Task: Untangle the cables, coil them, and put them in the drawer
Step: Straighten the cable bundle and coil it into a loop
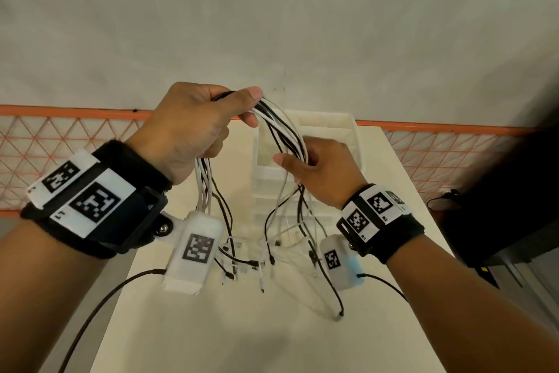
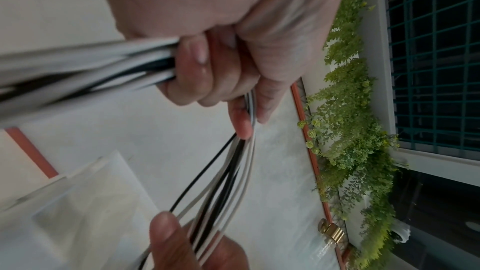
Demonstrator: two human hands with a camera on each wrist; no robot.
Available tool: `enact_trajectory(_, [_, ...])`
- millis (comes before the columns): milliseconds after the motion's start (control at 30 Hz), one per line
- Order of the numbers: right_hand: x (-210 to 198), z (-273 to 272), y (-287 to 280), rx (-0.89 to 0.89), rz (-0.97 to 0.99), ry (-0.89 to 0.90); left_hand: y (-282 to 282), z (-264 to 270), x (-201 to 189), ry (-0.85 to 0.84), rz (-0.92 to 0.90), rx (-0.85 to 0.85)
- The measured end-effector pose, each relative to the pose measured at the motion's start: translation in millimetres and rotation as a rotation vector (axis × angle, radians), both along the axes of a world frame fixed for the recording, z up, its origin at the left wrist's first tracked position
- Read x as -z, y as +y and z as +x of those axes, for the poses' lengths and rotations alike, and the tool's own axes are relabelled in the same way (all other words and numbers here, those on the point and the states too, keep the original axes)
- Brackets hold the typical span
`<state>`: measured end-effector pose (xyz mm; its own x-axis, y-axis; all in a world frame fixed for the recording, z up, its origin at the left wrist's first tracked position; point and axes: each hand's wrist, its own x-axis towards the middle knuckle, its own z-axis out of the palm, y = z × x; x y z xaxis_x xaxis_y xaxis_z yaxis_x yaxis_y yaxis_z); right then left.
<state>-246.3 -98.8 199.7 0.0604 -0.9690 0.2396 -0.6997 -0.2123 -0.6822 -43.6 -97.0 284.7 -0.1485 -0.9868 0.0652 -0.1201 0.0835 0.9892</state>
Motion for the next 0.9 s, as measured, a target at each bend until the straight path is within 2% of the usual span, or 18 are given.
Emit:
enact_trajectory(167, [6.1,-19.6,13.5,0.042,0.201,-0.030,-2.7,3.9,3.6,-0.002,0.001,-0.026])
enact_trajectory(267, [6.7,-35.1,19.7,-0.008,0.315,-0.202,-7.8,9.2,9.3,0.012,0.011,-0.025])
enact_trajectory(367, [5.2,-45.5,21.3,0.028,0.265,-0.344,-10.2,9.4,12.4,0.009,0.029,-0.005])
enact_trajectory(433, [5.1,-50.6,19.9,0.061,0.159,-0.270,-11.0,8.1,13.6,0.002,0.046,-0.007])
enact_trajectory(533, [2.9,-53.6,19.5,0.081,0.064,-0.038,-11.6,3.8,13.7,0.014,0.034,-0.024])
enact_trajectory(667, [20.8,-52.1,18.8,0.041,0.261,0.183,-11.8,-3.1,5.6,0.072,-0.016,-0.047])
enact_trajectory(767, [46.4,-56.1,19.5,0.086,0.376,0.417,-12.2,-3.0,1.7,0.093,-0.035,-0.049])
enact_trajectory(833, [60.8,-61.5,19.9,0.114,0.435,0.461,-11.9,-1.2,2.6,0.093,-0.026,-0.054])
enact_trajectory(900, [71.0,-67.5,19.5,0.137,0.482,0.415,-11.7,1.1,3.1,0.107,-0.012,-0.075])
